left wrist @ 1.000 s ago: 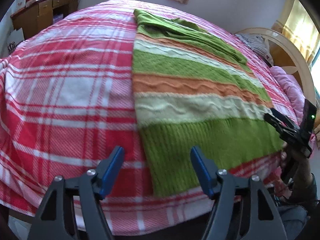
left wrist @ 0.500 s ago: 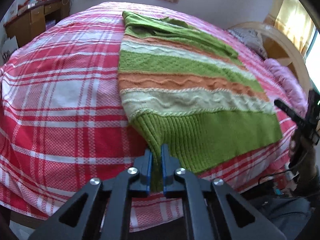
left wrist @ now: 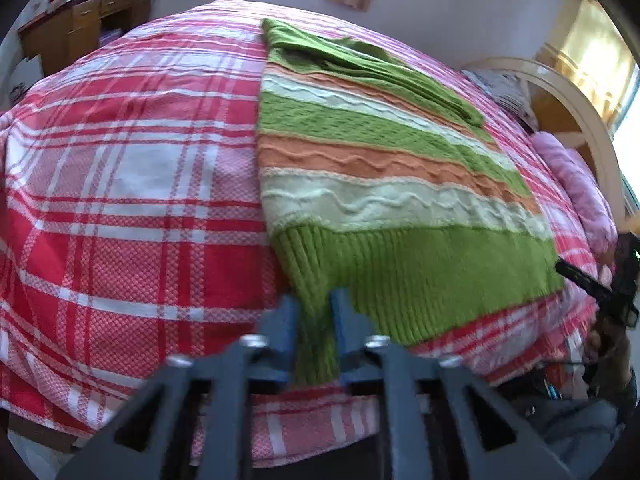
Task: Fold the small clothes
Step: 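Close both grippers on the ribbed hem of the striped sweater, then lift the hem with both grippers and lay it over the collar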
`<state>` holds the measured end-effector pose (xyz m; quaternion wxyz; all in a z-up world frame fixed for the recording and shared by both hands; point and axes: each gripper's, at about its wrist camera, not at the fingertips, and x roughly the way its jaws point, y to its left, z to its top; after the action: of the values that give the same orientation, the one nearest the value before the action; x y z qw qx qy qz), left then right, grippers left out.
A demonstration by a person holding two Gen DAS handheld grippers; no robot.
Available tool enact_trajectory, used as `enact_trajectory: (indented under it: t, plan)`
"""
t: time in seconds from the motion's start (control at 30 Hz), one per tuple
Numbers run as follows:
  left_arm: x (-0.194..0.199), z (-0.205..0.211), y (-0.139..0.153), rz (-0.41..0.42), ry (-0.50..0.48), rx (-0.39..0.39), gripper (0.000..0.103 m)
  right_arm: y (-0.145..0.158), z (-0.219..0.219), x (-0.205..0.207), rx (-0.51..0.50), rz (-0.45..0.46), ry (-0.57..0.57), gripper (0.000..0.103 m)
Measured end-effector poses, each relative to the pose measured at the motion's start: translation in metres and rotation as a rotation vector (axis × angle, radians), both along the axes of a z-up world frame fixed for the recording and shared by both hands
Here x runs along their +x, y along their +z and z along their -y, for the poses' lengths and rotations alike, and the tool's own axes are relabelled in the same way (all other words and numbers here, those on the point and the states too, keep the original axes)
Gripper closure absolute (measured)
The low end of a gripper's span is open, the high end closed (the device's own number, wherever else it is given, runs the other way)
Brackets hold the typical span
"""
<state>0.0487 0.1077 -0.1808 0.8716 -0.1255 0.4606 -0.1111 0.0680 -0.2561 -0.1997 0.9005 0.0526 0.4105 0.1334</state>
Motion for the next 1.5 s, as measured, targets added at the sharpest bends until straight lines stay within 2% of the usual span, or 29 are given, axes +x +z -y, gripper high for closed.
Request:
enact_trajectory:
  t: [0.03, 0.07, 0.1, 0.13, 0.17, 0.37, 0.4, 0.63, 0.7, 0.73, 0.77, 0.8, 0.87, 0.97, 1.1, 1.13, 1.2, 1.23, 1.3, 1.5]
  plan:
    - [0.002, 0.001, -0.001, 0.005, 0.002, -0.021, 0.066, 0.000, 0.000, 0.001, 0.004, -0.003, 0.009, 0.088]
    - [0.003, 0.002, -0.002, 0.009, 0.005, -0.019, 0.065, -0.004, 0.000, 0.002, 0.017, -0.018, 0.027, 0.090]
    - [0.003, 0.003, -0.002, 0.014, 0.004, -0.011, 0.068, -0.005, 0.000, 0.004, 0.032, -0.022, 0.031, 0.090]
    - [0.002, 0.006, -0.001, 0.024, -0.014, 0.019, 0.079, -0.005, 0.002, 0.003, 0.048, -0.026, 0.037, 0.091]
    - [0.002, 0.006, -0.001, 0.028, -0.029, 0.028, 0.096, -0.004, 0.003, 0.001, 0.059, -0.033, 0.060, 0.094]
    - [-0.005, -0.014, 0.021, 0.074, -0.051, -0.082, 0.097, 0.015, 0.020, -0.021, 0.168, -0.022, 0.130, 0.095]
    - [-0.005, -0.016, 0.023, 0.080, -0.051, -0.095, 0.097, 0.017, 0.023, -0.024, 0.181, -0.015, 0.129, 0.099]
    - [0.003, -0.015, 0.001, 0.017, -0.036, -0.081, 0.097, 0.005, 0.029, -0.018, 0.188, -0.039, 0.080, 0.097]
    - [0.001, -0.016, 0.001, 0.012, -0.028, -0.086, 0.097, 0.004, 0.040, -0.016, 0.230, -0.046, 0.047, 0.091]
    - [0.000, -0.017, 0.001, 0.012, -0.027, -0.090, 0.097, 0.005, 0.044, -0.015, 0.226, -0.043, 0.028, 0.076]
    - [-0.001, -0.018, 0.001, 0.011, -0.026, -0.093, 0.097, 0.007, 0.048, -0.017, 0.212, -0.029, 0.001, 0.053]
    - [0.000, -0.018, 0.000, 0.009, -0.024, -0.091, 0.097, 0.009, 0.052, -0.017, 0.210, -0.013, -0.018, 0.045]
    - [0.000, -0.019, -0.002, 0.006, -0.022, -0.093, 0.097, 0.009, 0.054, -0.017, 0.223, -0.006, -0.030, 0.042]
    - [0.000, -0.018, -0.001, 0.012, -0.025, -0.086, 0.097, 0.005, 0.044, -0.015, 0.225, -0.032, 0.015, 0.042]
    - [0.001, -0.018, -0.005, 0.013, -0.013, -0.078, 0.089, -0.003, 0.022, -0.017, 0.196, -0.044, 0.067, 0.042]
    - [0.001, -0.018, -0.006, 0.012, -0.006, -0.086, 0.088, -0.006, 0.014, -0.017, 0.166, -0.038, 0.083, 0.044]
    - [0.002, -0.020, -0.007, 0.008, -0.001, -0.101, 0.089, -0.008, 0.005, -0.018, 0.087, -0.029, 0.090, 0.067]
    - [0.001, -0.020, -0.006, 0.013, -0.012, -0.105, 0.094, -0.009, 0.005, -0.018, 0.081, -0.035, 0.095, 0.092]
    - [-0.001, -0.019, 0.000, 0.037, -0.025, -0.092, 0.098, -0.011, 0.014, -0.016, 0.199, -0.074, 0.115, 0.096]
    - [0.001, -0.027, 0.036, 0.116, -0.018, -0.144, 0.098, 0.018, 0.032, -0.021, 0.393, 0.035, 0.166, 0.097]
